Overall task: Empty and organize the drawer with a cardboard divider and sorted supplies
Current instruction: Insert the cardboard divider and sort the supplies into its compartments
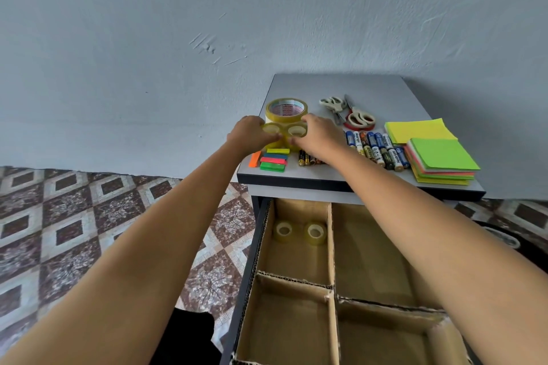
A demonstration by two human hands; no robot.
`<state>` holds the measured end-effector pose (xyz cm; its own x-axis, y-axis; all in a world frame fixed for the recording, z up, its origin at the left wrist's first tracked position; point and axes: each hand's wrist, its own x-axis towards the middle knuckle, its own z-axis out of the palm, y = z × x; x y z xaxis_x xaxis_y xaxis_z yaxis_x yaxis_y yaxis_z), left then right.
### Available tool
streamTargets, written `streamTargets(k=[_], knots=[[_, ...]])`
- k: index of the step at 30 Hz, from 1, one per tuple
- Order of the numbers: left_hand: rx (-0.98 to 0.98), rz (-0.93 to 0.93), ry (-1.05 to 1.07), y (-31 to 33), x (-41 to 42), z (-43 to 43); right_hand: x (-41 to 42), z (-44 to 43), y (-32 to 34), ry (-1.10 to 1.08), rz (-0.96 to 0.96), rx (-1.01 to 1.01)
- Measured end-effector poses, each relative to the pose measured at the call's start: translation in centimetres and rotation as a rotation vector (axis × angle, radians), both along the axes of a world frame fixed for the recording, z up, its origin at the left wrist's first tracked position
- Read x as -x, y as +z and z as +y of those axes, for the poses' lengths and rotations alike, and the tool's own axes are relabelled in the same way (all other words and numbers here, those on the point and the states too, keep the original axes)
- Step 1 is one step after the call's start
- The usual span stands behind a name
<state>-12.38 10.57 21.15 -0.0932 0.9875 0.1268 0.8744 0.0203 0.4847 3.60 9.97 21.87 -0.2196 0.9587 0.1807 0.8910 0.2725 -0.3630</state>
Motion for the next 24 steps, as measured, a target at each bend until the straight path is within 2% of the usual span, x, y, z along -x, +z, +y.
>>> streamTargets(k=[6, 12, 18, 24], knots=[[-0.122, -0.087, 0.04, 0.7, 0.3, -0.9, -1.1, -1.4, 0.9, -0.021, 0.233, -0.103], [-0.203, -0.183, -0.043, 1.6, -2.1, -8.4, -3.8, -7.7, 0.5, 0.057, 0.386, -0.106], [-0.013, -0.209, -0.164, -2.5, -3.6, -15.3, -7.2, -14.0, -4.0, -0.008, 0.403, -0.039], [0.189, -0.131, -0.206, -9.9, -5.8, -13.9, -9.1, -17.4, -9.3, -0.137, 0.412, -0.015]])
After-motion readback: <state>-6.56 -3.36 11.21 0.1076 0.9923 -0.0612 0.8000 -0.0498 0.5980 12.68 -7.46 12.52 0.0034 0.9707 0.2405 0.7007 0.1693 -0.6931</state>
